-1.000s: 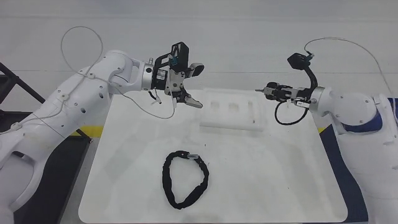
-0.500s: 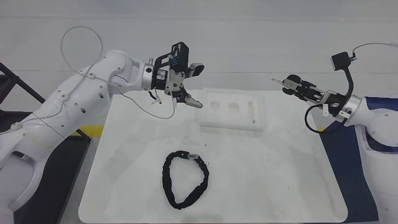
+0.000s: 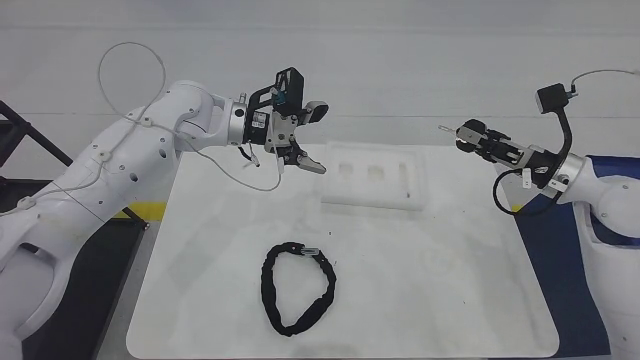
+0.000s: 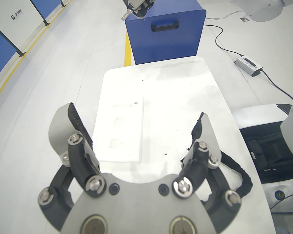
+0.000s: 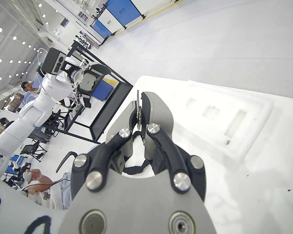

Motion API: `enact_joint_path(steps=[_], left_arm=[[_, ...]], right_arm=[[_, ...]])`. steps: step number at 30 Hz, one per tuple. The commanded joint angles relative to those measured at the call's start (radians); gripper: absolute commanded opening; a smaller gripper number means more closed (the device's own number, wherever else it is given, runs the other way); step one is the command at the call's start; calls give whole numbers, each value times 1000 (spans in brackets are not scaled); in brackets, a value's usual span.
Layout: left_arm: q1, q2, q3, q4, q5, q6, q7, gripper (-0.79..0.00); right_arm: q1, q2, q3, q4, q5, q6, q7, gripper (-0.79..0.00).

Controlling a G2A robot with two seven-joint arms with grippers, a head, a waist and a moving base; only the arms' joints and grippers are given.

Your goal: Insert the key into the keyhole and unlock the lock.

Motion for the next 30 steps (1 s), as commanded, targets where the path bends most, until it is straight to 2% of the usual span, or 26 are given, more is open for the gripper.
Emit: enact_joint_path(steps=[1,3,6,14,20,24,30], left_arm=[[37,1,-4,-25,30,41,-5,0],[63,3,-6,-32,59,46,-21,0],[115,11,-26,-32,53,42,24,0],[284,51,-59,-23,151,-3,110,0],[361,63,-40,-43,280,-18,122,0],[387,54,-33,-7,361,-18,149,0],[410,19,-29,39,509,17,202,0]], right_arm=[[0,0,0,0,0,0,0,-785],[0,0,0,0,0,0,0,-785],[0,0,0,0,0,0,0,-785],[0,0,0,0,0,0,0,-785],[0,0,0,0,0,0,0,-785],[0,0,0,0,0,0,0,-785],[0,0,0,0,0,0,0,-785]])
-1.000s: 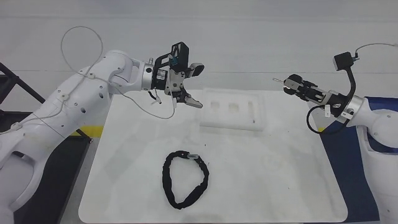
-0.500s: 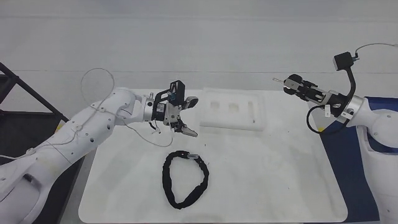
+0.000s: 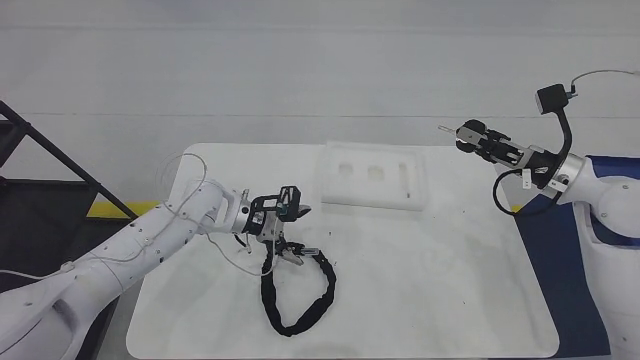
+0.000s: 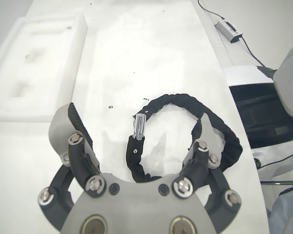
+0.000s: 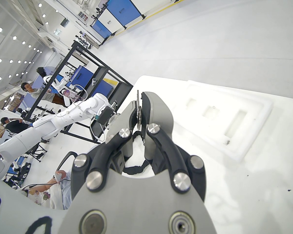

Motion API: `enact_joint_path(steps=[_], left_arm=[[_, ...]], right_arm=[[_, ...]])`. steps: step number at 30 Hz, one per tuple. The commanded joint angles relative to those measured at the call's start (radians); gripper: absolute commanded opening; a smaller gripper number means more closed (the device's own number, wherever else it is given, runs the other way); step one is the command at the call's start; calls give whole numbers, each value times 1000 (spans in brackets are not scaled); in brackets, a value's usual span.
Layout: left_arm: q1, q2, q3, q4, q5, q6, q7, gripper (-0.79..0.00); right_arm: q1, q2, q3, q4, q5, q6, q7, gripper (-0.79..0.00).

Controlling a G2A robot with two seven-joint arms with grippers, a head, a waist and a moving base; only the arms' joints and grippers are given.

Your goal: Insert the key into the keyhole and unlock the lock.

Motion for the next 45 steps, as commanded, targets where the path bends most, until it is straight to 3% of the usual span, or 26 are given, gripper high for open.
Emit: enact_joint_path(steps=[1,10,17,26,36,44,45], left_arm=[[6,-15,3,20,59,18,25,0],[12,-86,26,133,205,38,87,0],[18,-124,35,203,273,5,141,0],[17,-152,39,241,370,-17,212,0],[24,-163,44,251,505,29,301,0],[26,-171,41,262,561,39,330,-179],[27,-173,41,264,565,39,328,-237]], right_arm=[[0,0,0,0,0,0,0,-785],[0,0,0,0,0,0,0,-785],[0,0,0,0,0,0,0,-785],[0,0,0,0,0,0,0,-785],[0,0,0,0,0,0,0,-785],[0,0,0,0,0,0,0,-785],[0,0,0,0,0,0,0,-785]])
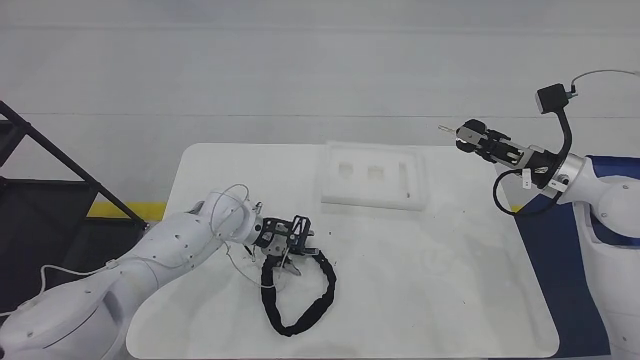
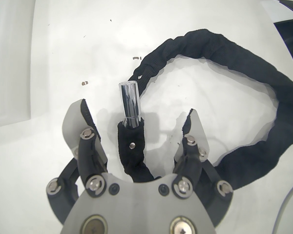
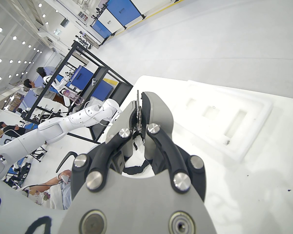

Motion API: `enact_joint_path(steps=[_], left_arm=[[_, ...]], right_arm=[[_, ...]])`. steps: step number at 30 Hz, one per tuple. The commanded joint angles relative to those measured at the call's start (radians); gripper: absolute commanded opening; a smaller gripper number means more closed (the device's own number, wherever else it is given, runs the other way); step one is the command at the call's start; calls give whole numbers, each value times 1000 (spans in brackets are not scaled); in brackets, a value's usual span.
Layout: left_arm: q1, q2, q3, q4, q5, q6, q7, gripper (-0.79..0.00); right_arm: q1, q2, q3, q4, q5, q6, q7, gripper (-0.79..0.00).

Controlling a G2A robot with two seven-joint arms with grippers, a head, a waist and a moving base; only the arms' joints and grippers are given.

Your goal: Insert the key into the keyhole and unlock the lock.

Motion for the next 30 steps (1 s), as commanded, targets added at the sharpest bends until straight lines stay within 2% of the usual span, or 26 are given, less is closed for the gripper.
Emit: enact_joint_path(steps=[1,2,4,8,12,17,19,20,21,30], left_arm=[[1,-3,-2,4,5,-1,-1,-249],[1,-6,-4,7,4,-2,0,-262],[1,-11,-7,14,2,-5,-4,-336],[2,-21,-11,26,5,-5,-21,-376],[2,-29,-16,37,9,-8,-25,-369],[4,-39,-16,33,26,-13,-29,-443],[5,-41,-18,36,30,-16,-25,-579],[5,-42,-19,38,32,-16,-24,-711],[6,-43,-20,40,33,-16,-22,-785],[3,-49,-49,61,2,-42,-22,-785]], right_arm=[[0,0,0,0,0,0,0,-785],[0,0,0,0,0,0,0,-785],[0,0,0,0,0,0,0,-785],[0,0,0,0,0,0,0,-785],[0,0,0,0,0,0,0,-785],[0,0,0,0,0,0,0,-785],[0,0,0,0,0,0,0,-785],[0,0,0,0,0,0,0,-785],[0,0,0,0,0,0,0,-785],[0,0,0,0,0,0,0,-785]])
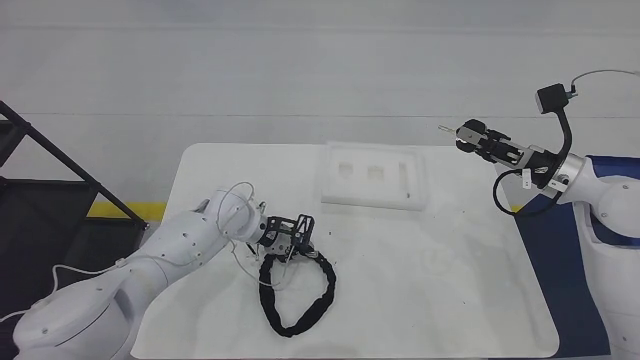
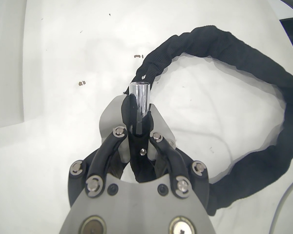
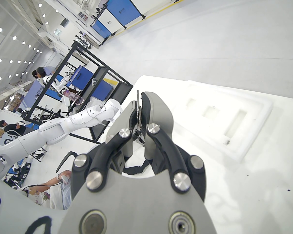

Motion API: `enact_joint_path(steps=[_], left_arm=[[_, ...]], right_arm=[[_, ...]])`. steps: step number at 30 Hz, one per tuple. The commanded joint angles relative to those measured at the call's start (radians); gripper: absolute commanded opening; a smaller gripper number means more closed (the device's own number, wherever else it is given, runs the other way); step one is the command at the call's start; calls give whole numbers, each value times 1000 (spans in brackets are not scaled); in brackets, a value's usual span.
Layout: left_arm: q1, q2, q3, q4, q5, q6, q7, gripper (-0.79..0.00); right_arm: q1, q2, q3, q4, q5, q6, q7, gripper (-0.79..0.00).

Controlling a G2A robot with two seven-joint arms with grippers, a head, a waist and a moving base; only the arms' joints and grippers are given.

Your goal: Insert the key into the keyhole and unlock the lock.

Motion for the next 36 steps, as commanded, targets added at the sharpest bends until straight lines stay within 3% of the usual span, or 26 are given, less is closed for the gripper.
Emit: enact_joint_path(steps=[1,12,26,36], left_arm=[[-3,0,-13,0,-19,-6,2,-785],[-25,32,-107,-80,-67,8,44,-785],[-7,113,-294,-373,-137,0,40,-785],[37,138,-389,-508,-161,51,-29,-785]], right_arm=[[0,0,0,0,0,0,0,-785],[0,0,0,0,0,0,0,-785],[-9,-3,-109,-25,-6,119,18,-785],[34,-6,-206,-42,-48,219,59,-785]])
